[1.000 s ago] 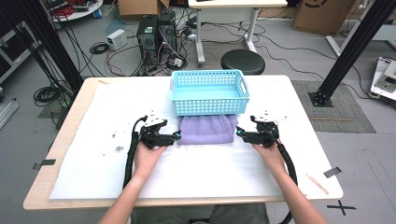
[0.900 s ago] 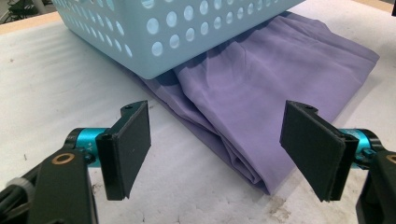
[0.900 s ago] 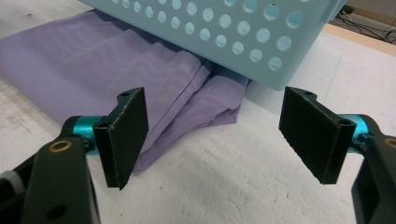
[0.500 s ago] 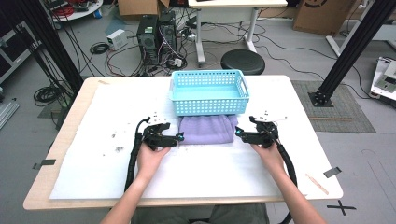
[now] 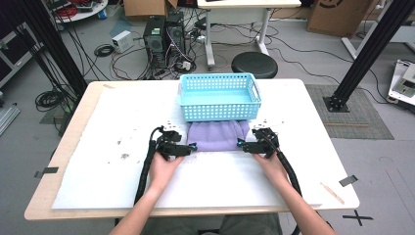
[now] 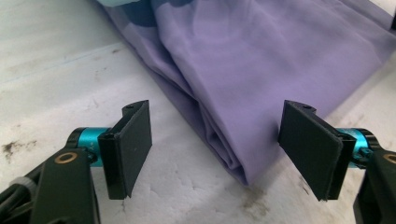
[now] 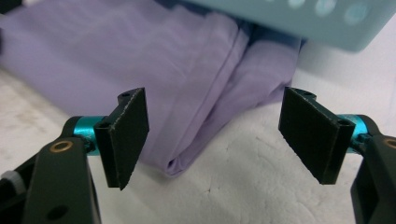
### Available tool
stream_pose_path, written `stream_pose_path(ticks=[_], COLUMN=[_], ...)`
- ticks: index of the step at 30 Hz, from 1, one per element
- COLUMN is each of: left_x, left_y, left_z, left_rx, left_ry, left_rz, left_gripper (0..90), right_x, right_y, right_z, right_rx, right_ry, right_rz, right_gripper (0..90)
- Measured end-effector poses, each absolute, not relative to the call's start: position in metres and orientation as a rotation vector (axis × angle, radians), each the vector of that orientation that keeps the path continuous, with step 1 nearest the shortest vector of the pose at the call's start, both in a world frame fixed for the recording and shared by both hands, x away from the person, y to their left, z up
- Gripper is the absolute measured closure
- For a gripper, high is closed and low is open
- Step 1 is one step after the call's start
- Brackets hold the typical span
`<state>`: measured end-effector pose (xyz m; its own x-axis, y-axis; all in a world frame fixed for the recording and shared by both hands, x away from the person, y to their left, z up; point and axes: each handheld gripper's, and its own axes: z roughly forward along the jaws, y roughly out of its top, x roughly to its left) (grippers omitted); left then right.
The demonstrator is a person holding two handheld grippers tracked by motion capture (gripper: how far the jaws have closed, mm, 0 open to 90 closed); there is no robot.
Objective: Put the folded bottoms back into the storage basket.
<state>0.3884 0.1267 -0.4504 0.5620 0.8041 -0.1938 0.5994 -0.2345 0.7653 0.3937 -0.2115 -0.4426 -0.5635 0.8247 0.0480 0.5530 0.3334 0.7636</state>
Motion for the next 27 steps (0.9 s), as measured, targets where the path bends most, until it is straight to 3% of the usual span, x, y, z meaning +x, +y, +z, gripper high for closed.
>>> stream_pose_path(ticks=[2,3,6,8,15,18,22,27], left_x=[0.390,0.391,0.392,0.392,0.389,0.389,0.388,0.377], left_y=[0.127,0.126,0.123,0.121,0.115,0.114,0.114,0.118], left_z=[-0.451,-0.451,-0.451,-0.451,-0.451,-0.452,-0.452,-0.451], left_rx=[1.928,1.926,1.929,1.931,1.967,1.956,1.946,1.943], left_ry=[1.139,1.133,1.125,1.123,1.087,1.077,1.086,1.067], left_rz=[0.297,0.287,0.278,0.280,0.304,0.261,0.244,0.118], left_gripper=[27.9,34.2,40.2,44.3,66.7,81.5,83.7,84.2], right_x=[0.399,0.404,0.407,0.407,0.406,0.405,0.404,0.388], right_y=[-0.209,-0.206,-0.201,-0.201,-0.202,-0.200,-0.203,-0.209], right_z=[-0.444,-0.445,-0.446,-0.446,-0.446,-0.446,-0.446,-0.443], right_rx=[1.266,1.300,1.298,1.287,1.294,1.275,1.302,1.271], right_ry=[2.278,2.297,2.336,2.336,2.367,2.380,2.388,2.429], right_rz=[1.055,1.041,1.005,0.993,1.039,1.041,1.064,1.049], right_gripper=[26.3,31.0,43.9,46.5,83.3,86.0,87.5,88.0])
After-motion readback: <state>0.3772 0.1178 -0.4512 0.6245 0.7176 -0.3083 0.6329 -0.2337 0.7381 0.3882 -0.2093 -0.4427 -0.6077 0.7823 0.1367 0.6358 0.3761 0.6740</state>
